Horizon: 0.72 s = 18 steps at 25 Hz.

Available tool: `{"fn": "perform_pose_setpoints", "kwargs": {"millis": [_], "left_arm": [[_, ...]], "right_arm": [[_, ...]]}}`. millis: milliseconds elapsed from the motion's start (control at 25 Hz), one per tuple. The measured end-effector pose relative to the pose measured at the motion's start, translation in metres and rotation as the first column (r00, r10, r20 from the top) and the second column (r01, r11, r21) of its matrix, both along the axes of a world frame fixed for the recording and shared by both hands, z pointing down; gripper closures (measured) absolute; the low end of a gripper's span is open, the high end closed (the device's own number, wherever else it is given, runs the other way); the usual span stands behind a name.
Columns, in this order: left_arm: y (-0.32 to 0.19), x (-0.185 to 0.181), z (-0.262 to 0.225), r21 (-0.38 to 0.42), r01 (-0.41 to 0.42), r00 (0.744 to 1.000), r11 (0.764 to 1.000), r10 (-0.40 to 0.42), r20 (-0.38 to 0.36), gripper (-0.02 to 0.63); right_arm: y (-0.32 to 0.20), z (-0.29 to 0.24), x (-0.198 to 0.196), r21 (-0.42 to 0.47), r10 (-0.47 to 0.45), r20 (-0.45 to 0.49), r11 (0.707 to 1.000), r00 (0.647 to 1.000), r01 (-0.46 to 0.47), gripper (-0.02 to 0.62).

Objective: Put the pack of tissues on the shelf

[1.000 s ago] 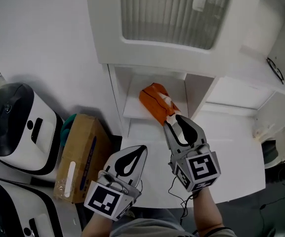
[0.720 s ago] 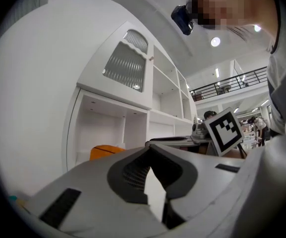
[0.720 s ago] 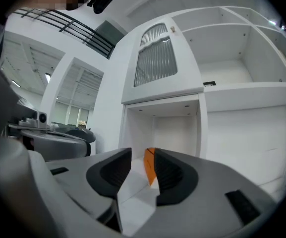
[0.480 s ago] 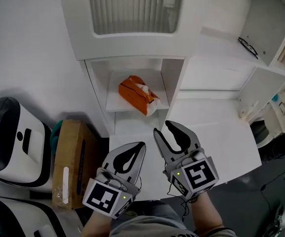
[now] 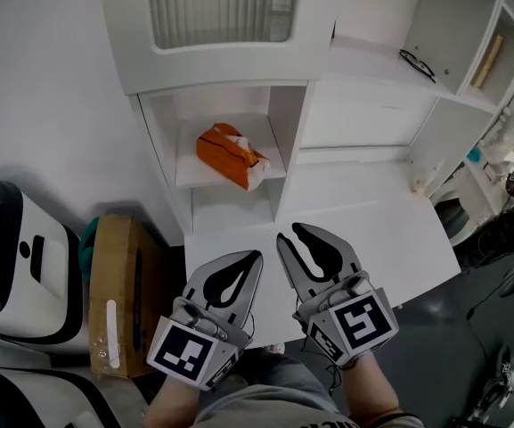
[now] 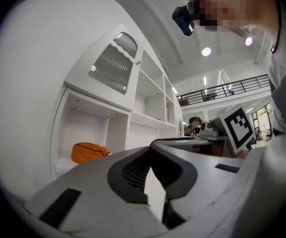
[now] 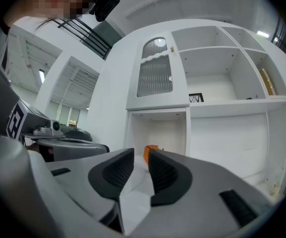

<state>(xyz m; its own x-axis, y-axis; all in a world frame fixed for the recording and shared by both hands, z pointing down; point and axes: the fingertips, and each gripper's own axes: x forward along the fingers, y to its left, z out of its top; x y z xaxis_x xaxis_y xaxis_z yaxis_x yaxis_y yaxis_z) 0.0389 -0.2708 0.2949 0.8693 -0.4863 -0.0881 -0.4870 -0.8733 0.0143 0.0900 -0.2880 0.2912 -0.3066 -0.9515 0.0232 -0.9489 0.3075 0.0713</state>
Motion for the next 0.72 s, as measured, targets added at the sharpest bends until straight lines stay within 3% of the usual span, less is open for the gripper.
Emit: {"fn": "perform_pose_setpoints", "kwargs": {"millis": [320, 720], "left_arm": [[0.022, -0.007, 0.001, 0.001, -0.035, 0.999, 0.999, 0.035, -0.002, 0.580], [0.052, -0.023, -0.001, 0.017, -0.062, 0.998, 0.998, 0.062, 0.002, 0.580]], "right_arm": [[0.036, 0.002, -0.011, -0.003, 0.008, 0.022, 1.000, 1.000, -0.008, 0.588], [0.074, 0.003, -0.038, 0.013, -0.015, 0.043, 1.000, 0.999, 0.015, 0.595]]}}
